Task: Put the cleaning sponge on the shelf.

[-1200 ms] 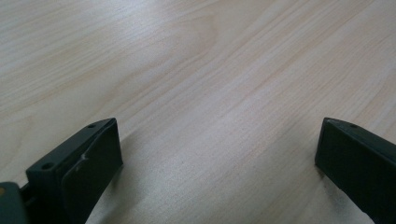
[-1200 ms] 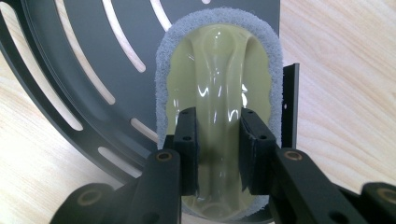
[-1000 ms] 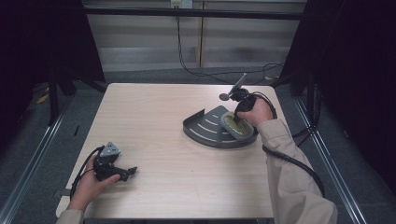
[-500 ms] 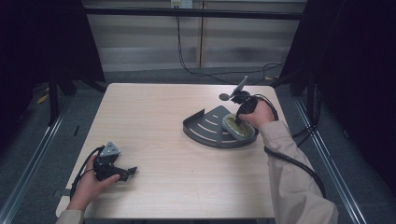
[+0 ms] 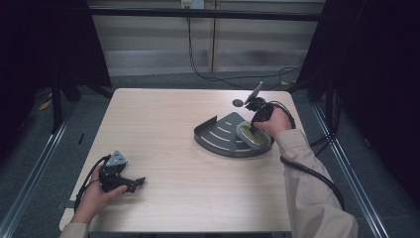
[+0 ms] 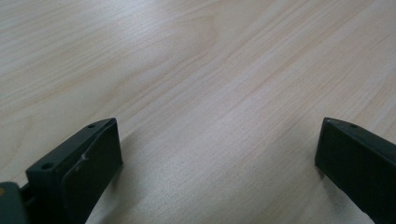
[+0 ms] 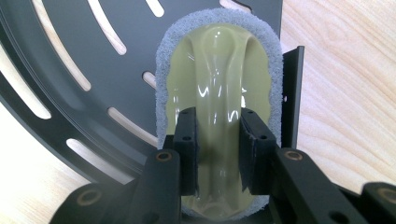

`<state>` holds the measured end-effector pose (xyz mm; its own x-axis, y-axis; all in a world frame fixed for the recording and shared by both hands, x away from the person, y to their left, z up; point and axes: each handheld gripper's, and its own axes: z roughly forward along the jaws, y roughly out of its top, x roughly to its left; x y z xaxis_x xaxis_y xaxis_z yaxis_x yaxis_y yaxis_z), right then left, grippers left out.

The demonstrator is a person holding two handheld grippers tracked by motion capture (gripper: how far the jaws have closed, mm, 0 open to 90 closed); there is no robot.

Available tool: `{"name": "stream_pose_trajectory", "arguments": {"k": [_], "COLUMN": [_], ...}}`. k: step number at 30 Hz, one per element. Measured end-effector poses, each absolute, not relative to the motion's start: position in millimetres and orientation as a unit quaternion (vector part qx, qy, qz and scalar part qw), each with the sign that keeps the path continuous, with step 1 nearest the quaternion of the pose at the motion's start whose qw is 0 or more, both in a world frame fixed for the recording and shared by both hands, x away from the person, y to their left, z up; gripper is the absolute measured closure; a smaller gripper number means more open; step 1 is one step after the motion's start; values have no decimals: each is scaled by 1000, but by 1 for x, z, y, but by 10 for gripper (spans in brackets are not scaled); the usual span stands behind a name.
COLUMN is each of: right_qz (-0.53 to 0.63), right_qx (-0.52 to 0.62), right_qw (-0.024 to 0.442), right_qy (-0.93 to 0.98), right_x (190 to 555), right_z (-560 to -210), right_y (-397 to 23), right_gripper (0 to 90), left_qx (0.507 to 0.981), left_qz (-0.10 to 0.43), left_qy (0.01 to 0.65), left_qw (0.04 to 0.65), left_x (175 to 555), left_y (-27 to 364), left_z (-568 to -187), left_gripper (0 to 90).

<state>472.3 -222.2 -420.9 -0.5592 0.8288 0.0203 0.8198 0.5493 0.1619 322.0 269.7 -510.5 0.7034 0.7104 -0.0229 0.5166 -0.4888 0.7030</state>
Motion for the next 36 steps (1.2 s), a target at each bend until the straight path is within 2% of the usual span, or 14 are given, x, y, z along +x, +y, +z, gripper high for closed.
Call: {"name": "stream_pose_trajectory", "arguments": {"k": [28, 36], "right_qz": [71, 72], "right_qx": [464, 472], "right_qw": [31, 32], "right_qy": [882, 878], "right_x": [472, 472], "right_z": [-427, -426], "right_y": [-226, -228], "right_gripper": [710, 657], "left_qx": [852, 852], "left_qz": [136, 137], "left_qy": [360, 360], "left_qw": [355, 355], "left_x": [322, 322], "left_y": [270, 270], "left_z": [-511, -511], "left_gripper": [0, 0]}}
